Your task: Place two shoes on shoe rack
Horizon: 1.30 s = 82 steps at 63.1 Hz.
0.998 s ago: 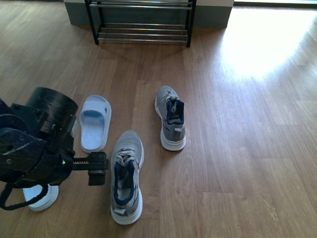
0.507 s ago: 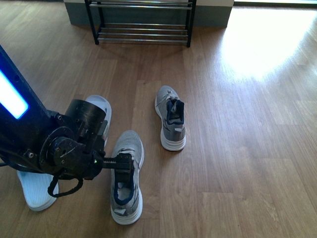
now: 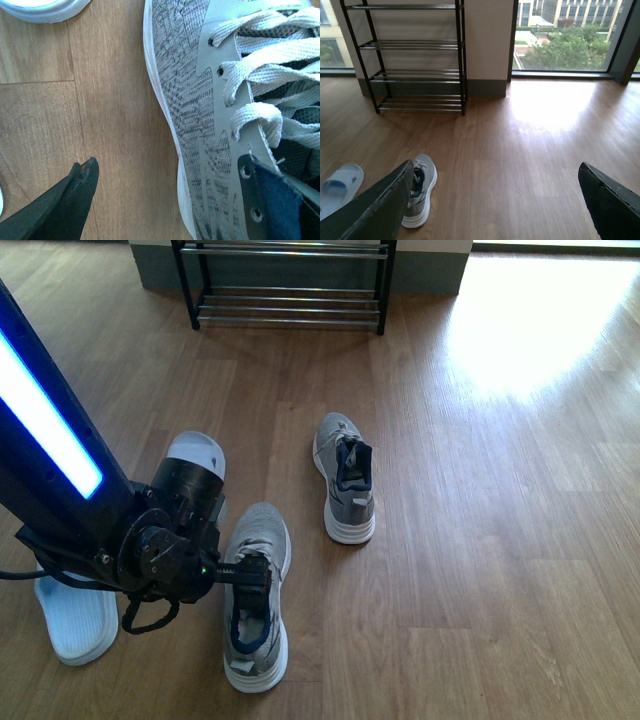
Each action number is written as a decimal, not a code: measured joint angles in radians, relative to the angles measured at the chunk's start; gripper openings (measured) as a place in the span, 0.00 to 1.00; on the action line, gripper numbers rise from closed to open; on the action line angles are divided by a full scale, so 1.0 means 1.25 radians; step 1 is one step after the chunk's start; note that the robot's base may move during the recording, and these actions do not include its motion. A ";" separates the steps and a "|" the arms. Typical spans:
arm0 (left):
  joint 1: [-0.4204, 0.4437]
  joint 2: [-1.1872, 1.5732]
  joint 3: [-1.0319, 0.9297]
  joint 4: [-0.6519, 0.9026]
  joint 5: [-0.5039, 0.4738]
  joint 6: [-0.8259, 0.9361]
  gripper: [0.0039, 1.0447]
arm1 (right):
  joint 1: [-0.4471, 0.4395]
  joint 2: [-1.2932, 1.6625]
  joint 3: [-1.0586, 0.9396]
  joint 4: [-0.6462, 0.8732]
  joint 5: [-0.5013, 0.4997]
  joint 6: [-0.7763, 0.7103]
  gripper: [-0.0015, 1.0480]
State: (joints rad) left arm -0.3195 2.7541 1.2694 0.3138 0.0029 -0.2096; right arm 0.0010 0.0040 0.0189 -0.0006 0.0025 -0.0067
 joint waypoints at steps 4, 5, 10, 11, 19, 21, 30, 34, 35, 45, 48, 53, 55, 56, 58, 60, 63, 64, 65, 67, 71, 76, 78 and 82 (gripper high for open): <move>-0.001 0.006 0.007 0.000 -0.002 -0.001 0.83 | 0.000 0.000 0.000 0.000 0.000 0.000 0.91; -0.001 0.007 0.010 -0.003 -0.002 -0.001 0.80 | 0.000 0.000 0.000 0.000 0.000 0.000 0.91; -0.002 0.011 0.017 -0.012 -0.008 0.000 0.68 | 0.000 0.000 0.000 0.000 0.000 0.000 0.91; -0.002 0.011 0.018 -0.012 -0.011 0.000 0.66 | 0.000 0.000 0.000 0.000 0.000 0.000 0.91; -0.002 0.013 0.022 -0.016 -0.023 -0.003 0.47 | 0.000 0.000 0.000 0.000 0.000 0.000 0.91; -0.003 0.014 0.023 -0.022 -0.027 -0.003 0.42 | 0.000 0.000 0.000 0.000 0.000 0.000 0.91; -0.003 0.020 0.028 -0.030 -0.040 -0.003 0.15 | 0.000 0.000 0.000 0.000 0.000 0.000 0.91; -0.002 0.025 0.029 -0.030 -0.055 -0.003 0.00 | 0.000 0.000 0.000 0.000 0.000 0.000 0.91; 0.000 0.026 0.029 -0.030 -0.062 -0.001 0.01 | 0.000 0.000 0.000 0.000 0.000 0.000 0.91; 0.010 -0.004 -0.009 -0.002 -0.074 -0.004 0.01 | 0.000 0.000 0.000 0.000 0.000 0.000 0.91; 0.014 -0.029 -0.035 0.010 -0.075 -0.004 0.01 | 0.000 0.000 0.000 0.000 0.000 0.000 0.91; 0.023 -0.092 -0.091 0.034 -0.095 -0.003 0.01 | 0.000 0.000 0.000 0.000 0.000 0.000 0.91; 0.031 -0.140 -0.124 0.046 -0.108 -0.002 0.01 | 0.000 0.000 0.000 0.000 0.000 0.000 0.91; 0.034 -0.153 -0.131 0.049 -0.111 0.000 0.01 | 0.000 0.000 0.000 0.000 0.000 0.000 0.91; 0.043 -0.195 -0.154 0.062 -0.123 0.009 0.01 | 0.000 0.000 0.000 0.000 0.000 0.000 0.91; 0.056 -0.271 -0.189 0.079 -0.132 0.013 0.01 | 0.000 0.000 0.000 0.000 0.000 0.000 0.91; 0.068 -0.354 -0.225 0.087 -0.136 0.019 0.01 | 0.000 0.000 0.000 0.000 0.000 0.000 0.91; 0.070 -0.371 -0.233 0.089 -0.138 0.021 0.01 | 0.000 0.000 0.000 0.000 0.000 0.000 0.91; 0.072 -0.406 -0.249 0.094 -0.144 0.023 0.01 | 0.000 0.000 0.000 0.000 0.000 0.000 0.91; 0.076 -0.457 -0.274 0.097 -0.153 0.026 0.01 | 0.000 0.000 0.000 0.000 0.000 0.000 0.91; 0.082 -0.563 -0.326 0.098 -0.167 0.032 0.01 | 0.000 0.000 0.000 0.000 0.000 0.000 0.91; 0.092 -0.701 -0.399 0.089 -0.191 0.038 0.01 | 0.000 0.000 0.000 0.000 0.000 0.000 0.91; 0.098 -0.771 -0.435 0.078 -0.216 0.042 0.01 | 0.000 0.000 0.000 0.000 0.000 0.000 0.91; 0.108 -0.879 -0.486 0.052 -0.245 0.050 0.01 | 0.000 0.000 0.000 0.000 0.000 0.000 0.91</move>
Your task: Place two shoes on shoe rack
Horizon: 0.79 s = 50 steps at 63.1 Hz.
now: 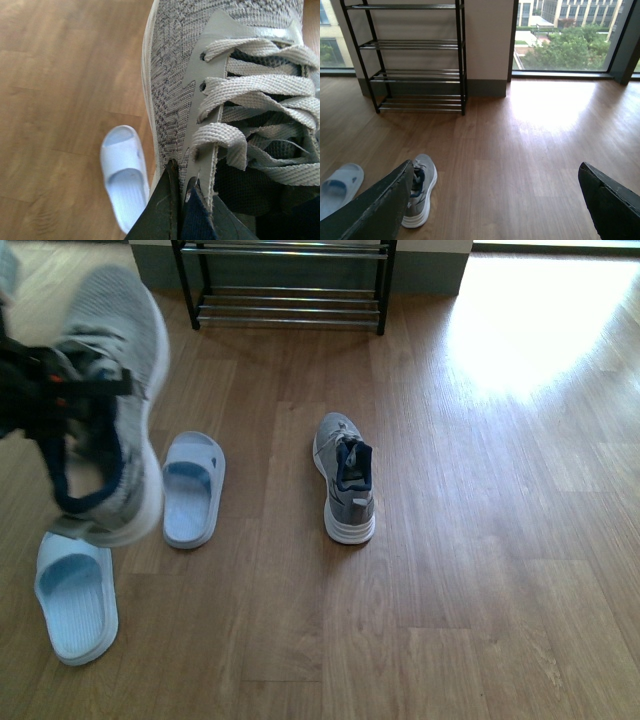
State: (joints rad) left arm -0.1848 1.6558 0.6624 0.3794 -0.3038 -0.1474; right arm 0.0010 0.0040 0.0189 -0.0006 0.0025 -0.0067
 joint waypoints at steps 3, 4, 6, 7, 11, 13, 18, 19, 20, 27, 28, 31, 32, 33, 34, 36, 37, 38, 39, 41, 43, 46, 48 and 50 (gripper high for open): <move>0.005 -0.071 -0.031 -0.021 -0.025 0.002 0.01 | 0.000 0.000 0.000 0.000 0.000 0.000 0.91; 0.008 -0.107 -0.045 -0.034 -0.034 0.003 0.01 | 0.000 0.000 0.000 0.000 0.000 0.000 0.91; 0.009 -0.160 -0.067 -0.050 -0.048 0.006 0.01 | 0.000 0.000 0.000 0.000 0.000 0.000 0.91; 0.010 -0.178 -0.074 -0.055 -0.053 0.009 0.01 | 0.000 0.000 0.000 0.000 0.000 0.000 0.91; 0.011 -0.277 -0.117 -0.070 -0.084 0.030 0.01 | 0.000 0.000 0.000 0.000 0.000 0.000 0.91; 0.011 -0.324 -0.136 -0.078 -0.096 0.044 0.01 | 0.000 0.000 0.000 0.000 0.000 0.000 0.91; 0.009 -0.443 -0.180 -0.122 -0.118 0.061 0.01 | 0.000 0.000 0.000 0.000 0.000 0.000 0.91; 0.008 -0.457 -0.185 -0.129 -0.125 0.066 0.01 | 0.000 0.000 0.000 0.000 0.000 0.000 0.91; 0.005 -0.487 -0.196 -0.143 -0.137 0.071 0.01 | 0.000 0.000 0.000 0.000 0.000 0.000 0.91; -0.027 -0.651 -0.242 -0.258 -0.207 0.077 0.01 | 0.000 0.000 0.000 0.000 0.000 0.000 0.91; -0.038 -0.689 -0.247 -0.293 -0.225 0.072 0.01 | 0.000 0.000 0.000 0.000 0.000 0.000 0.91; -0.063 -0.768 -0.253 -0.376 -0.272 0.054 0.01 | 0.000 0.000 0.000 0.000 0.000 0.000 0.91; -0.079 -0.808 -0.254 -0.422 -0.298 0.036 0.01 | 0.000 0.000 0.000 0.000 0.000 0.000 0.91; -0.099 -0.850 -0.254 -0.472 -0.325 0.022 0.01 | 0.000 0.000 0.000 0.000 0.000 0.000 0.91; -0.109 -0.870 -0.254 -0.497 -0.336 0.010 0.01 | 0.000 0.000 0.000 0.000 0.000 0.000 0.91; -0.132 -0.925 -0.254 -0.563 -0.355 -0.009 0.01 | 0.000 0.000 0.000 0.000 0.000 0.000 0.91; -0.143 -0.950 -0.254 -0.598 -0.363 -0.021 0.01 | 0.000 0.000 0.000 0.000 0.000 0.000 0.91; -0.146 -0.961 -0.254 -0.612 -0.364 -0.028 0.01 | 0.000 0.000 0.000 0.000 0.000 0.000 0.91; -0.150 -0.981 -0.254 -0.634 -0.365 -0.035 0.01 | 0.000 0.000 0.000 0.000 0.000 0.000 0.91; -0.155 -1.000 -0.254 -0.649 -0.368 -0.046 0.01 | 0.000 0.000 0.000 0.000 0.000 0.000 0.91; -0.156 -1.005 -0.254 -0.652 -0.367 -0.053 0.01 | 0.000 0.000 0.000 0.000 0.000 0.000 0.91; -0.157 -1.005 -0.255 -0.655 -0.365 -0.061 0.01 | 0.000 0.000 0.000 0.000 -0.001 0.000 0.91; -0.159 -1.004 -0.256 -0.656 -0.364 -0.065 0.01 | 0.000 0.000 0.000 0.000 -0.002 0.000 0.91; -0.160 -1.004 -0.257 -0.656 -0.363 -0.068 0.01 | 0.000 0.000 0.000 0.000 -0.002 0.000 0.91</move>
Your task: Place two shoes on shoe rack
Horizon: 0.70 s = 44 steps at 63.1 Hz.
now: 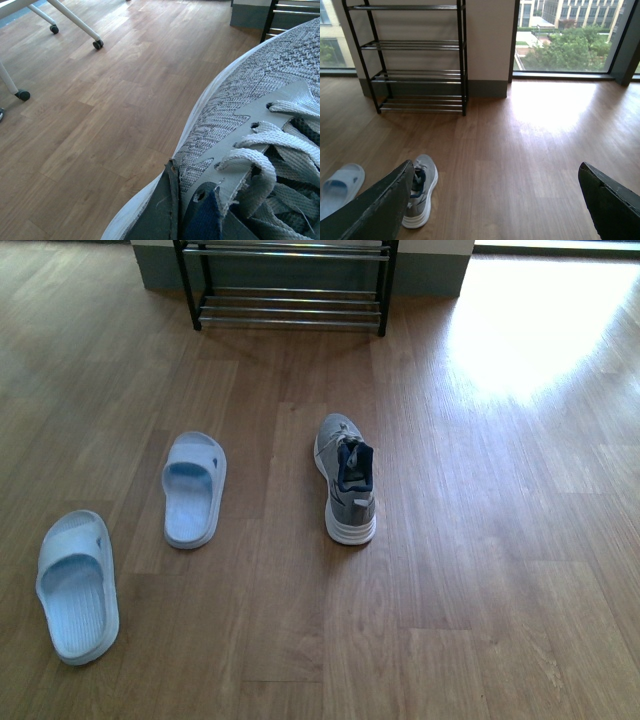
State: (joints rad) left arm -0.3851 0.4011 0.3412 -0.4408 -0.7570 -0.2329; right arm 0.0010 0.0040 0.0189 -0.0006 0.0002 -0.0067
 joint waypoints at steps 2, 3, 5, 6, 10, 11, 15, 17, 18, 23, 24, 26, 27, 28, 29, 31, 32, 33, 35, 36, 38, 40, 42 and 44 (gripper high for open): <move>0.000 0.000 0.000 0.000 0.000 -0.002 0.01 | 0.000 0.000 0.000 0.000 0.001 0.000 0.91; 0.000 0.000 0.000 0.000 0.000 -0.004 0.01 | 0.000 0.000 0.000 0.000 0.001 0.000 0.91; 0.000 -0.002 0.000 0.000 -0.001 -0.007 0.01 | 0.000 0.000 0.000 0.000 0.001 0.000 0.91; 0.000 -0.002 0.000 0.000 0.000 -0.007 0.01 | 0.000 0.000 0.000 0.000 0.001 0.000 0.91; 0.000 -0.002 0.000 0.000 0.001 -0.008 0.01 | 0.000 0.000 0.000 0.000 0.000 0.000 0.91; 0.000 -0.002 0.000 0.000 0.001 -0.008 0.01 | 0.000 0.000 0.000 0.000 0.000 0.000 0.91; 0.000 -0.002 0.000 0.000 0.000 -0.009 0.01 | 0.000 0.000 0.000 0.000 0.000 0.000 0.91; 0.000 -0.002 0.000 0.000 -0.002 -0.010 0.01 | 0.000 0.000 0.000 0.000 0.000 0.000 0.91; 0.000 -0.002 0.000 0.000 -0.002 -0.010 0.01 | 0.000 0.000 0.000 0.000 0.001 0.000 0.91; -0.001 -0.001 0.000 0.000 0.003 -0.010 0.01 | 0.000 0.000 0.000 0.000 0.002 0.000 0.91; -0.001 -0.001 0.000 0.000 0.005 -0.011 0.01 | 0.000 0.000 0.000 0.000 0.002 0.000 0.91; -0.001 -0.001 0.000 0.000 0.006 -0.012 0.01 | 0.000 0.000 0.000 0.000 0.002 0.000 0.91; -0.001 -0.001 0.000 0.000 0.006 -0.013 0.01 | 0.000 0.000 0.000 0.000 0.002 0.000 0.91; -0.001 -0.001 0.000 0.000 0.004 -0.013 0.01 | 0.000 0.000 0.000 0.000 0.002 0.000 0.91; -0.001 -0.001 0.000 0.000 0.003 -0.013 0.01 | 0.000 0.000 0.000 0.000 0.002 0.000 0.91; -0.001 -0.001 0.000 0.000 0.001 -0.013 0.01 | 0.000 0.000 0.000 0.000 0.002 0.000 0.91; -0.001 -0.001 0.000 0.000 0.001 -0.013 0.01 | 0.000 0.000 0.000 0.000 0.002 0.000 0.91; -0.001 -0.001 0.000 0.000 0.001 -0.013 0.01 | 0.000 0.000 0.000 0.000 0.002 0.000 0.91; -0.001 -0.001 0.000 0.000 0.001 -0.013 0.01 | 0.000 0.000 0.000 0.000 0.002 0.000 0.91; -0.001 -0.001 0.000 0.000 0.001 -0.013 0.01 | 0.000 0.000 0.000 0.000 0.002 0.000 0.91; -0.001 -0.001 0.000 0.000 0.001 -0.013 0.01 | 0.000 0.000 0.000 0.000 0.002 0.000 0.91; -0.001 -0.001 0.000 0.000 0.001 -0.013 0.01 | 0.000 0.000 0.000 0.000 0.002 0.000 0.91; -0.001 -0.001 0.000 0.000 0.001 -0.013 0.01 | 0.000 0.000 0.000 0.000 0.002 0.000 0.91; -0.001 -0.001 0.000 0.000 0.001 -0.013 0.01 | 0.000 0.000 0.000 0.000 0.002 0.000 0.91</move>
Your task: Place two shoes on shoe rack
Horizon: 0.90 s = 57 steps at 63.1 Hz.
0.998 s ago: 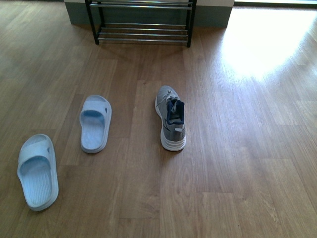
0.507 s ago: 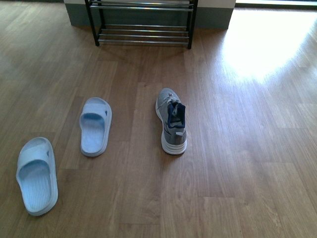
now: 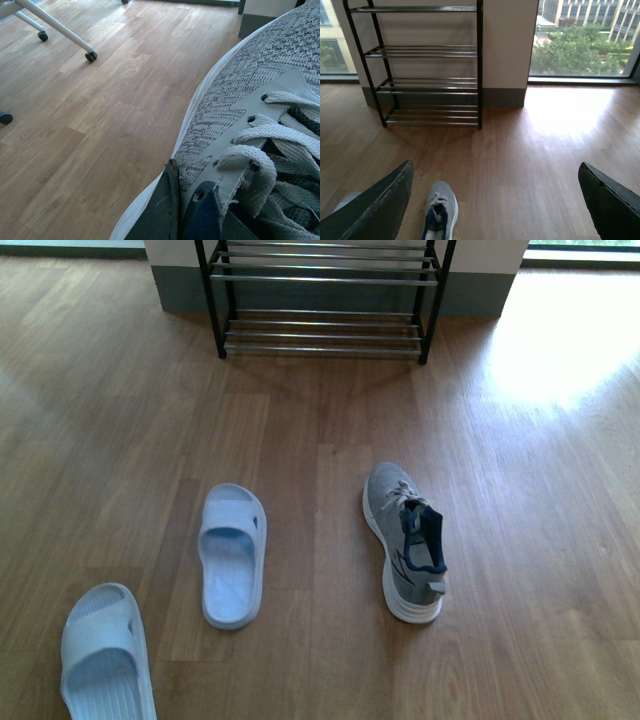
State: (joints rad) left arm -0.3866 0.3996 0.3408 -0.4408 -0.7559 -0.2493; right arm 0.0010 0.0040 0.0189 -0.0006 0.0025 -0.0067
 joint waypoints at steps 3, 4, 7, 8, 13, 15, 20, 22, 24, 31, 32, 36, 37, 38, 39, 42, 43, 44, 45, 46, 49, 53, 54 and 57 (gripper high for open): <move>0.000 0.000 0.000 0.000 0.000 0.000 0.01 | 0.000 0.000 0.000 0.000 0.000 0.000 0.91; 0.000 0.000 0.000 0.000 0.000 0.000 0.01 | 0.000 0.000 0.000 0.000 0.000 0.000 0.91; 0.000 0.000 0.000 0.000 0.000 0.000 0.01 | 0.000 0.000 0.000 0.000 0.000 0.000 0.91; 0.000 0.000 0.000 0.000 0.000 0.000 0.01 | 0.000 0.000 0.000 0.000 0.000 0.000 0.91; -0.001 0.000 0.000 0.000 -0.003 0.000 0.01 | 0.000 0.001 0.000 0.000 -0.003 0.000 0.91; -0.001 0.000 0.000 0.000 -0.003 0.000 0.01 | -0.002 0.001 0.001 -0.001 -0.013 -0.001 0.91; 0.000 0.000 0.000 0.000 -0.005 0.000 0.01 | -0.020 0.065 0.002 -0.001 -0.121 -0.058 0.91; -0.001 0.000 0.000 0.000 -0.003 0.000 0.01 | 0.001 0.152 0.002 0.064 -0.115 -0.089 0.91; -0.001 0.000 0.000 0.000 -0.003 0.000 0.01 | 0.015 0.215 0.002 0.121 -0.098 -0.096 0.91; -0.001 0.000 0.000 0.000 0.000 0.000 0.01 | 0.070 0.512 0.009 0.382 -0.018 -0.129 0.91; -0.001 0.000 0.000 0.000 0.000 0.000 0.01 | 0.079 0.578 0.016 0.434 -0.010 -0.134 0.91; -0.001 0.000 0.000 0.000 0.000 0.000 0.01 | 0.101 0.774 0.047 0.581 0.022 -0.155 0.91; -0.001 0.000 0.000 0.000 0.000 0.000 0.01 | 0.103 0.806 0.054 0.605 0.024 -0.158 0.91; -0.001 0.000 0.000 0.000 0.000 0.000 0.01 | 0.107 0.869 0.068 0.646 0.025 -0.161 0.91; -0.001 0.000 0.000 0.000 -0.001 0.000 0.01 | 0.110 0.932 0.084 0.686 0.025 -0.165 0.91; -0.001 0.000 0.000 0.000 -0.001 0.000 0.01 | 0.114 1.055 0.119 0.755 0.034 -0.179 0.91; -0.001 0.000 0.000 0.000 -0.001 0.000 0.01 | 0.114 1.112 0.132 0.778 0.038 -0.184 0.91; -0.001 0.000 0.000 0.000 -0.002 0.000 0.01 | 0.114 1.142 0.146 0.799 0.040 -0.186 0.91; -0.001 0.000 0.000 0.000 -0.002 -0.001 0.01 | 0.114 1.195 0.163 0.822 0.042 -0.191 0.91; -0.001 0.000 0.000 0.000 -0.002 -0.001 0.01 | 0.114 1.251 0.181 0.840 0.047 -0.197 0.91; -0.001 0.000 0.000 0.000 -0.002 0.000 0.01 | 0.114 1.351 0.215 0.865 0.054 -0.204 0.91; -0.001 0.000 0.000 0.000 -0.001 0.000 0.01 | 0.106 1.505 0.272 0.881 0.056 -0.222 0.91; -0.001 0.000 0.000 0.000 -0.001 0.000 0.01 | 0.102 1.544 0.287 0.883 0.056 -0.227 0.91; -0.001 0.000 0.000 0.000 -0.001 0.000 0.01 | 0.089 1.662 0.339 0.887 0.052 -0.245 0.91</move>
State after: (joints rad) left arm -0.3874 0.3996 0.3408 -0.4412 -0.7570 -0.2497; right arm 0.1127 2.0815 0.4431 1.1080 0.0677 -0.3126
